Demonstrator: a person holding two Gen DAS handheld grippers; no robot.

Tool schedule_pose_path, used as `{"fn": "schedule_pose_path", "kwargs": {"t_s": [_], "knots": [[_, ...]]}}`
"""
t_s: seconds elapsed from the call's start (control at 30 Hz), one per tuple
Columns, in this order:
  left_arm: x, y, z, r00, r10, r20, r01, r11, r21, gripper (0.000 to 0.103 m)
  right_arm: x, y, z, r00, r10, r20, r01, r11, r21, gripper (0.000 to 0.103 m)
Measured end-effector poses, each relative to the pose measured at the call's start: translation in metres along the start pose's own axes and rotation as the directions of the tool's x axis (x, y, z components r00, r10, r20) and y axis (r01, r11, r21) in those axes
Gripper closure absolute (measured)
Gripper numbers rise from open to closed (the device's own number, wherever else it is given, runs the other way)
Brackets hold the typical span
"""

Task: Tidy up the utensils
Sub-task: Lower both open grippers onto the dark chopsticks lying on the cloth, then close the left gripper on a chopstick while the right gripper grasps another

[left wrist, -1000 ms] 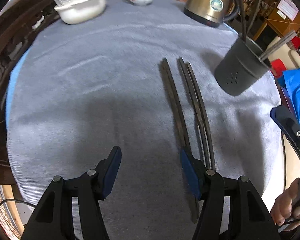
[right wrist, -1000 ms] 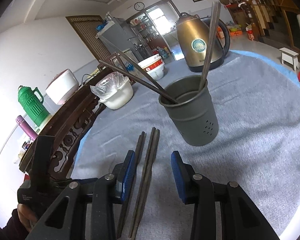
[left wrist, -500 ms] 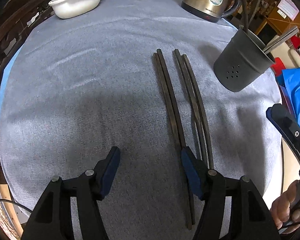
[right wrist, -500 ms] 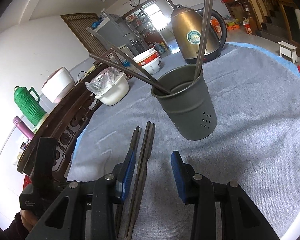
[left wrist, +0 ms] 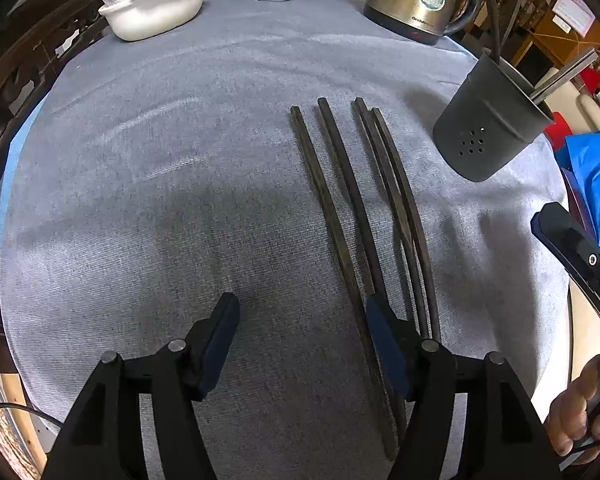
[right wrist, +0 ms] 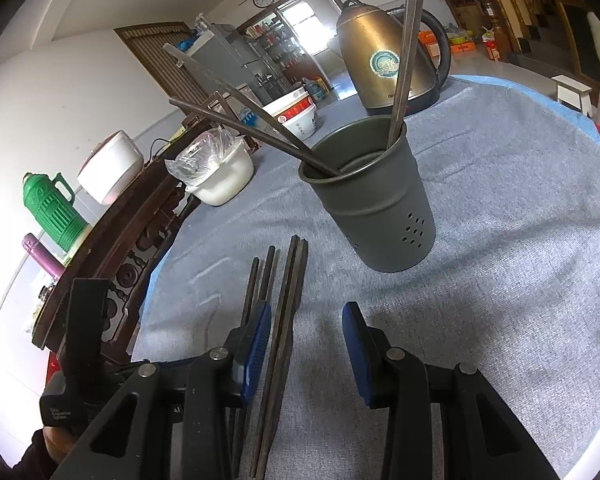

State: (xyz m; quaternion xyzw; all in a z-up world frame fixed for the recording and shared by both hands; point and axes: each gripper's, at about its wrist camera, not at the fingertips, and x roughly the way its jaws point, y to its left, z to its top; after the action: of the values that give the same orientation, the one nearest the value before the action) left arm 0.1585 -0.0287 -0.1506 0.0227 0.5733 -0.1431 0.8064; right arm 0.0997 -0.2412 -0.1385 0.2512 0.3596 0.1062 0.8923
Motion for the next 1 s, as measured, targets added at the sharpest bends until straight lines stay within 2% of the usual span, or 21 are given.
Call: {"fn": "schedule_pose_path", "kwargs": {"t_s": [0.27, 0.33, 0.5, 0.6, 0.7, 1.0], "knots": [[-0.002, 0.008, -0.006, 1.0, -0.007, 0.019, 0.007, 0.999, 0.031, 0.036, 0.016, 0.011, 0.002, 0.999, -0.022, -0.038, 0.021, 0.999, -0.032, 0.063], [-0.002, 0.009, -0.007, 1.0, -0.016, 0.027, 0.015, 0.999, 0.043, 0.042, 0.025, 0.019, 0.005, 0.998, -0.028, -0.047, 0.025, 0.998, -0.062, 0.064], [-0.004, 0.006, -0.006, 0.997, -0.064, 0.038, 0.06, 0.993, 0.107, 0.068, 0.052, 0.035, 0.012, 0.995, -0.061, -0.08, 0.051, 0.992, -0.116, 0.077], [-0.005, 0.002, -0.003, 0.995, -0.086, 0.04, 0.079, 0.985, 0.151, 0.079, 0.069, 0.039, 0.013, 0.991, -0.089, -0.104, 0.075, 0.988, -0.136, 0.082], [-0.005, 0.0, -0.002, 0.994, -0.1, 0.032, 0.092, 0.976, 0.196, 0.085, 0.085, 0.04, 0.013, 0.984, -0.124, -0.132, 0.104, 0.984, -0.145, 0.086], [-0.009, 0.008, -0.009, 0.99, -0.14, 0.013, 0.13, 0.945, 0.299, 0.085, 0.106, 0.032, 0.016, 0.965, -0.182, -0.189, 0.157, 0.978, -0.137, 0.09]]}}
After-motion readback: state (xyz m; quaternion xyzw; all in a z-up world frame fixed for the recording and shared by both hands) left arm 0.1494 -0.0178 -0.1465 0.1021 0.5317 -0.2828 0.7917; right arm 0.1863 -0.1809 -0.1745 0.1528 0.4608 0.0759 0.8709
